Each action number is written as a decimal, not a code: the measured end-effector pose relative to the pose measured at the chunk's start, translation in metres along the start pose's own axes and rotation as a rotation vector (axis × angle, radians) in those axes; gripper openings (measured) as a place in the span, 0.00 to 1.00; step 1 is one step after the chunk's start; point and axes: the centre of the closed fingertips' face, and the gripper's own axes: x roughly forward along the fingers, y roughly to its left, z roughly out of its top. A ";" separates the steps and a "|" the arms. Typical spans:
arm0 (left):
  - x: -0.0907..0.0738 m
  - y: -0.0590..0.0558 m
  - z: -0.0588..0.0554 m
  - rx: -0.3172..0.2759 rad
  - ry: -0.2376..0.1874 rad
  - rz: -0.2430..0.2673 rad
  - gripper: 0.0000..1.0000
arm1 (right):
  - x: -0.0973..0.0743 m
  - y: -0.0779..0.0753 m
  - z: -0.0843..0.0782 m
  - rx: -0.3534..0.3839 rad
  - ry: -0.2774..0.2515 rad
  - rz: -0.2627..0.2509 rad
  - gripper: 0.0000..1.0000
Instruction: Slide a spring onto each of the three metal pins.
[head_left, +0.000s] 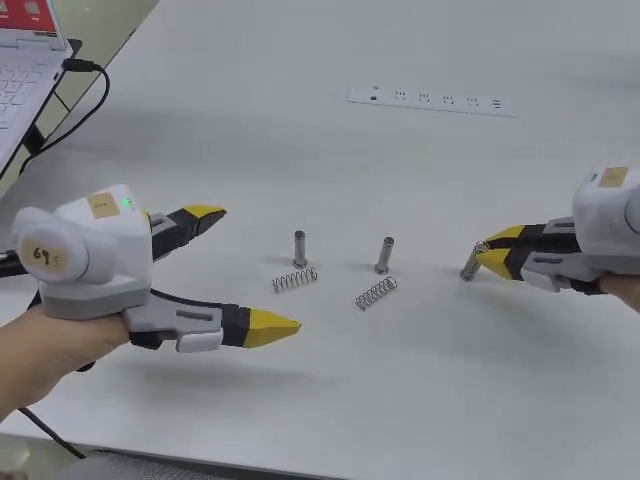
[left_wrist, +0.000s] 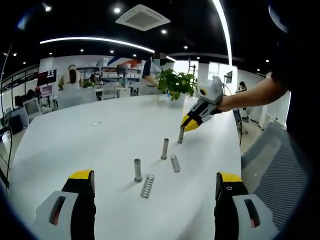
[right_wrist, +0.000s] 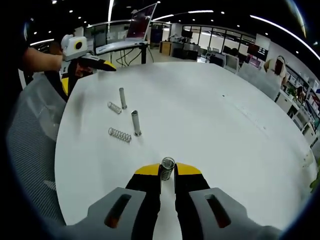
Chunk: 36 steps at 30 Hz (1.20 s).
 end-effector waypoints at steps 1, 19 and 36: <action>0.000 0.000 0.000 0.000 0.002 -0.001 0.98 | 0.000 0.000 -0.001 -0.001 0.002 -0.001 0.07; 0.002 -0.003 0.001 0.003 0.003 -0.009 0.98 | 0.001 0.001 -0.007 -0.004 0.017 -0.002 0.09; 0.002 -0.005 0.002 0.016 0.007 -0.012 0.98 | -0.006 0.002 0.001 0.029 -0.029 -0.024 0.24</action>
